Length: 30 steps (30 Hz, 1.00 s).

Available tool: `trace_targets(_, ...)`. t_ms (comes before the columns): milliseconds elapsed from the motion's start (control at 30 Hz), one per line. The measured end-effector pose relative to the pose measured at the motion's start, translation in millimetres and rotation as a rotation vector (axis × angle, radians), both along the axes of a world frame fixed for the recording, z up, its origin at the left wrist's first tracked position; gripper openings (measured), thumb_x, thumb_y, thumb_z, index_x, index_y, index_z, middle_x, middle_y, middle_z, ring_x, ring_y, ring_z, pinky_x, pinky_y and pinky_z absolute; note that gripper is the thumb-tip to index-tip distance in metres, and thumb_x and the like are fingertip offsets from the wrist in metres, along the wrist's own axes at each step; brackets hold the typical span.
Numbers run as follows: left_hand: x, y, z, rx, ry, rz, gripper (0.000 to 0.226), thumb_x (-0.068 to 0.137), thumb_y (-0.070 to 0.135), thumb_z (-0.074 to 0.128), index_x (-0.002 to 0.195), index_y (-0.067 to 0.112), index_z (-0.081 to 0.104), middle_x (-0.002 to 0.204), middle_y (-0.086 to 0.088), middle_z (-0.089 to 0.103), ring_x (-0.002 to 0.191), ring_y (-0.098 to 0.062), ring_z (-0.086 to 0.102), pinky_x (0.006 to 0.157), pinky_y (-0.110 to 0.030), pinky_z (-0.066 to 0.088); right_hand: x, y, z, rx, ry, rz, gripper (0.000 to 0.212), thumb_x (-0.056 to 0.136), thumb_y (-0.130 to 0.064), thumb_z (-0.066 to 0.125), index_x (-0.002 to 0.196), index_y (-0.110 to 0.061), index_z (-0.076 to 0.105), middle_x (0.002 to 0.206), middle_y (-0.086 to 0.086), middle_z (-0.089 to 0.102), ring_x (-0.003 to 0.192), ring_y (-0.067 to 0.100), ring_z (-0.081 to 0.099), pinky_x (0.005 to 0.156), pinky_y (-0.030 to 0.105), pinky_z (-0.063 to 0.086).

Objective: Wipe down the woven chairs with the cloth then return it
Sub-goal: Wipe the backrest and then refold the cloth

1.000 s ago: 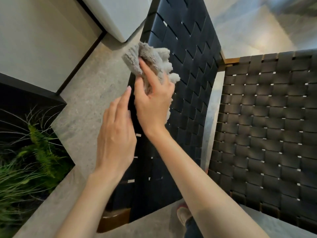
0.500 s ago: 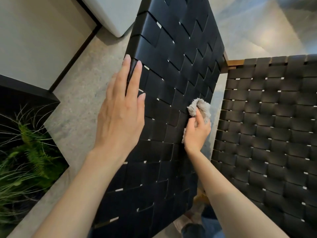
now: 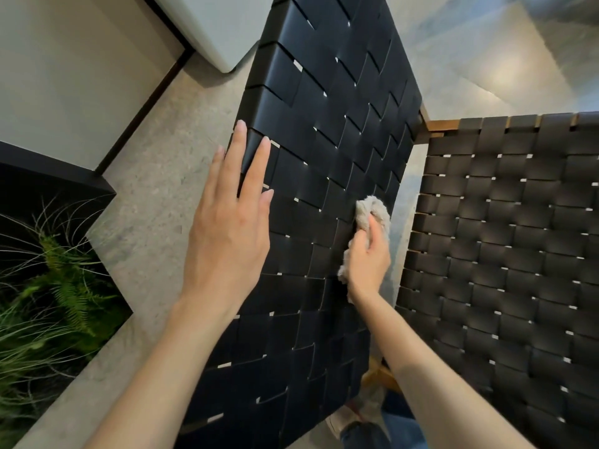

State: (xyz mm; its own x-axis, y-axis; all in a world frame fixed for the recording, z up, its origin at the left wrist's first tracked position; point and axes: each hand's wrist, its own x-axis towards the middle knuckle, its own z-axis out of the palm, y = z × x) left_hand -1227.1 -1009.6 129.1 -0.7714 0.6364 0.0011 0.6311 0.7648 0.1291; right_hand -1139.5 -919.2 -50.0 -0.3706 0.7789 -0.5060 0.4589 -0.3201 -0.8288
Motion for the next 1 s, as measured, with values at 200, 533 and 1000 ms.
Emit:
trace_targets(200,-2.1,1.1,3.9,0.128,-0.077,0.019,0.053,0.101,0.022,0.032,0.151,0.024,0.015,0.159,0.007,0.009,0.146,-0.013,0.012,0.113,-0.017,0.012,-48.9,-9.2,94.1,0.274,0.291,0.11,0.037,0.095,-0.013,0.054,0.13,-0.026,0.058,0.127,-0.003,0.053,0.113,0.019,0.042,0.099,0.025,0.033)
trace_targets(533,-28.3,17.9,8.8,0.215,-0.158,0.068,0.062,0.101,0.026,0.034,0.151,0.03,-0.003,0.16,0.008,0.005,0.14,0.006,0.002,0.1,0.006,-0.001,-121.0,39.6,121.7,0.664,0.398,0.164,0.037,0.089,-0.015,0.058,0.123,-0.026,0.065,0.132,0.012,0.05,0.104,0.027,0.044,0.09,0.027,0.037)
trace_targets(1000,-56.2,53.3,-3.2,0.049,0.007,-0.058,0.058,0.1,0.031,0.031,0.153,0.022,0.01,0.16,0.003,0.001,0.146,-0.016,0.011,0.104,-0.024,0.02,-64.0,79.7,-45.3,0.211,-0.087,0.048,0.041,0.1,-0.022,0.038,0.137,-0.036,0.049,0.137,0.012,0.041,0.119,0.028,0.035,0.088,0.022,0.021)
